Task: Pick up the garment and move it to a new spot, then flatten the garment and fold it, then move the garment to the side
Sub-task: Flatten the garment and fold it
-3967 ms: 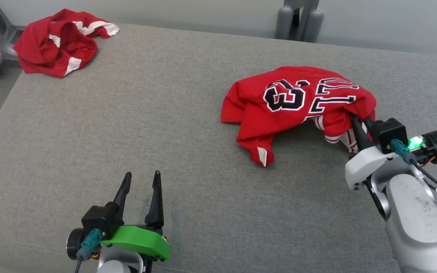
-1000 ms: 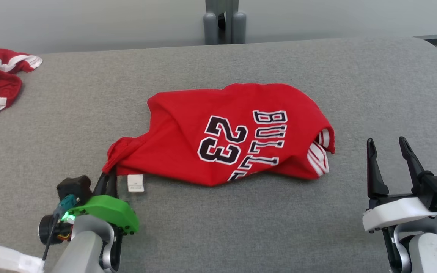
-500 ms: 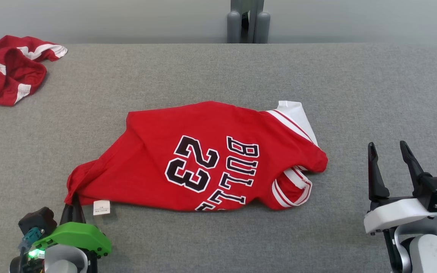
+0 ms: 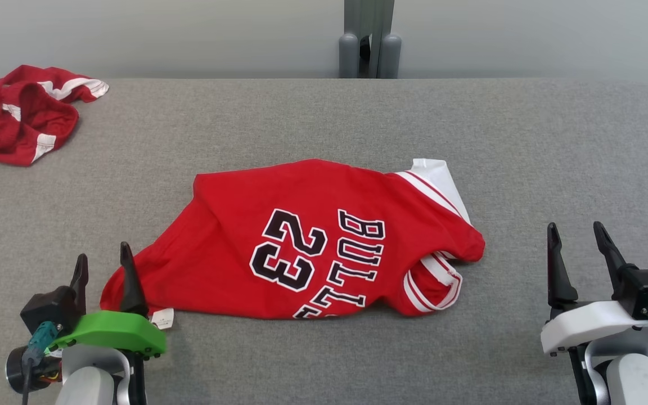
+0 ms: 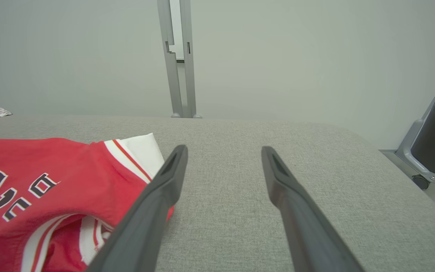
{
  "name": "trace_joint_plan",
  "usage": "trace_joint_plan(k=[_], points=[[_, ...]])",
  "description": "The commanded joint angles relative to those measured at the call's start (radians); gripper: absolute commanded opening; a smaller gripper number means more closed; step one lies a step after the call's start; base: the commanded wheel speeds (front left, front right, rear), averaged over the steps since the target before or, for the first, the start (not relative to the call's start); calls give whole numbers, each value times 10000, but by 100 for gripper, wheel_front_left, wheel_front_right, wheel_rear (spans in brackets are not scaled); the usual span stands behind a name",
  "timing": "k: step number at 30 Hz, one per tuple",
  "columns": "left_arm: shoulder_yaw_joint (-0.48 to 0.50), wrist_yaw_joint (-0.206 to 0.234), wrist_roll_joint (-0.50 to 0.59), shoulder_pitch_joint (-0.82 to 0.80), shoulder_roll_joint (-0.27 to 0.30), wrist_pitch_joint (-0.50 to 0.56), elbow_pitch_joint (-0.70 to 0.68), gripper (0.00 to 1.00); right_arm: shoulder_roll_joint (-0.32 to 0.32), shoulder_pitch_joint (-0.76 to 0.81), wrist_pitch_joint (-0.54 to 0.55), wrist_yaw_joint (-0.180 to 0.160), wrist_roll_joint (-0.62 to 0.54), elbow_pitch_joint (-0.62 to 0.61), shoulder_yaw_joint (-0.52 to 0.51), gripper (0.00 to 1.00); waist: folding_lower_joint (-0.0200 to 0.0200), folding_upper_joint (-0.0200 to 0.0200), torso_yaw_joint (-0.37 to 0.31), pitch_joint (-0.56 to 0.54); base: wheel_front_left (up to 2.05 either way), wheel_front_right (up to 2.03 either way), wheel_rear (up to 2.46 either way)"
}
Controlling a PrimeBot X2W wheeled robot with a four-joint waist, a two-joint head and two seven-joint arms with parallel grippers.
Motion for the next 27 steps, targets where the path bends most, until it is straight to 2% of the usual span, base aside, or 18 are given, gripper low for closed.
trace_joint_plan(k=[1,11,19,25,26,27], points=[[-1,-85,159,213,-46,-4,-175,100,-15,71,-64,-14,63,58,27,100,-1,0,50,-70,0,0,0],[-719,-232,709,632,-557,-4,-791,100,-16,18,187,-14,-624,619,1112,100,-1,0,433,60,0,0,0],[-1177,-226,730,623,-815,-5,-1030,100,-470,-892,152,-15,-1322,2351,2155,100,-1,0,1019,456,0,0,0],[-1391,-150,868,428,-862,-3,-1282,100,-666,-1929,-58,-15,-1809,3894,2314,98,-1,0,1414,684,0,0,0],[-1422,-141,875,425,-872,-5,-1327,100,-664,-2058,-105,-15,-1828,4078,2304,51,-1,0,1451,697,0,0,0],[-1439,-122,884,427,-878,-3,-1401,100,-660,-2199,-148,-14,-1849,4289,2309,30,-1,0,1485,706,0,0,0]])
